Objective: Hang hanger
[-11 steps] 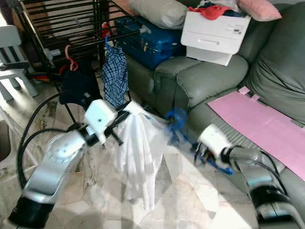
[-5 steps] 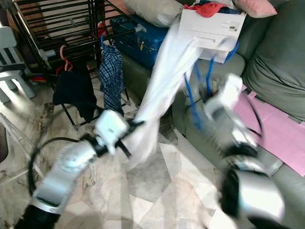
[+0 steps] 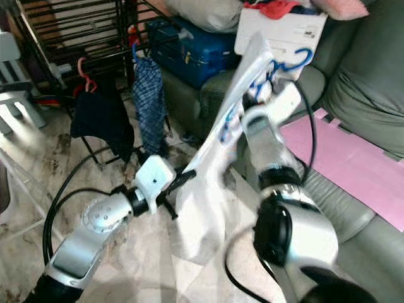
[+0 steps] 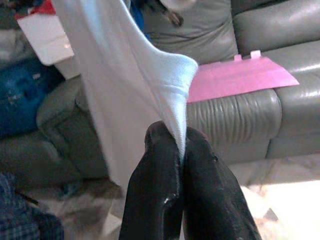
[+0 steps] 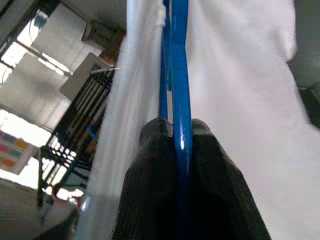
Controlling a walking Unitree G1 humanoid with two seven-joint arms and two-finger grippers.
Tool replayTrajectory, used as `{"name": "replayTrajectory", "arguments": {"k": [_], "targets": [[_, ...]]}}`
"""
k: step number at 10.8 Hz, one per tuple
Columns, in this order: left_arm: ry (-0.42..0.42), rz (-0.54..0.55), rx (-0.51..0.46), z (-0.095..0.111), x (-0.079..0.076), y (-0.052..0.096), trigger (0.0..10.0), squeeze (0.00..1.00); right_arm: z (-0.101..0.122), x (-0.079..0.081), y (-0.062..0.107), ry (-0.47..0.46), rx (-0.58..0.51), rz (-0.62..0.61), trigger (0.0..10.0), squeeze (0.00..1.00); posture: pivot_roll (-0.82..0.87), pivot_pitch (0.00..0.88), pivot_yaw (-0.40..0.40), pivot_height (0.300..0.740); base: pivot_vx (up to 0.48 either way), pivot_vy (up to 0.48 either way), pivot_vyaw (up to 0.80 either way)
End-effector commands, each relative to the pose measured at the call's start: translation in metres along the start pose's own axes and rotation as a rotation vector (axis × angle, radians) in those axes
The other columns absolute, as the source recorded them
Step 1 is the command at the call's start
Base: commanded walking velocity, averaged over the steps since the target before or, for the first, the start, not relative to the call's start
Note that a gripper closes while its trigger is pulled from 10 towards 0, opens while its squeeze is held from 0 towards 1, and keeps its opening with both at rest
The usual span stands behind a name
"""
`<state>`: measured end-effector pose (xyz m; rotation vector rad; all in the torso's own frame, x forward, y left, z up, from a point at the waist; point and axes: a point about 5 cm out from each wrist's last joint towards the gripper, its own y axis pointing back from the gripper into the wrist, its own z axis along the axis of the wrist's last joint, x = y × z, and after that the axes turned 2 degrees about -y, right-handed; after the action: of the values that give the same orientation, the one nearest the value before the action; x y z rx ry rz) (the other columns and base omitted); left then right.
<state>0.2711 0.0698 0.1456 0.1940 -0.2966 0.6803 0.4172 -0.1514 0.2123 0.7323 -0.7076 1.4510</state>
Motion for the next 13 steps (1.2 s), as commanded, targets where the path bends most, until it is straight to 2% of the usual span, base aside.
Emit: {"name": "replayTrajectory", "arguments": {"k": [1,2,3,4,5,6,7,8,9,13], "targets": [[0.028,-0.042,0.070,-0.016,-0.006,0.006,10.0,0.00,0.054,0.023,-0.002,-0.068,-0.221,0.035,10.0,0.00,-0.09,0.000,0.003,0.740,0.000,0.000,0.00],[0.030,-0.037,0.075,-0.018,-0.007,0.004,10.0,0.00,0.055,0.037,-0.002,-0.002,-0.222,0.137,10.0,0.00,-0.09,0.000,0.001,0.740,0.000,0.000,0.00],[-0.013,-0.029,0.097,-0.023,-0.005,0.003,10.0,0.00,0.037,0.059,0.000,0.102,-0.123,0.325,10.0,0.00,-0.09,0.000,0.001,0.740,0.000,0.000,0.00],[-0.027,-0.017,0.103,-0.025,-0.003,0.003,10.0,0.00,0.029,0.066,0.004,0.142,-0.089,0.398,10.0,0.00,-0.10,0.000,0.001,0.740,0.000,0.000,0.00],[-0.021,0.004,0.106,-0.028,-0.001,0.003,10.0,0.00,0.022,0.062,0.005,0.238,-0.077,0.394,10.0,0.00,-0.10,0.000,0.001,0.740,0.000,0.000,0.00],[-0.045,0.025,0.098,-0.028,0.002,0.003,10.0,0.00,0.018,0.035,0.003,0.532,-0.040,0.298,10.0,0.00,-0.10,0.000,-0.001,0.740,0.000,0.000,0.00],[-0.038,0.034,0.095,-0.028,0.003,0.004,10.0,0.00,0.022,0.027,0.007,0.718,-0.068,0.313,10.0,0.00,-0.10,0.000,-0.004,0.740,0.000,0.000,0.00],[-0.029,0.033,0.095,-0.029,0.002,0.004,10.0,0.09,0.024,0.023,0.010,0.752,-0.086,0.329,10.0,0.00,-0.10,0.000,-0.006,0.740,0.000,0.000,0.00],[0.009,0.020,0.080,-0.029,-0.001,0.003,10.0,1.00,0.025,0.019,0.012,0.750,-0.097,0.331,10.0,0.00,-0.10,0.000,-0.006,0.740,0.000,0.000,0.00],[0.008,0.030,0.063,-0.028,0.000,0.001,10.0,1.00,0.013,0.016,0.018,0.843,-0.128,0.394,10.0,0.00,-0.10,0.000,-0.009,0.740,0.000,0.000,0.00]]}}
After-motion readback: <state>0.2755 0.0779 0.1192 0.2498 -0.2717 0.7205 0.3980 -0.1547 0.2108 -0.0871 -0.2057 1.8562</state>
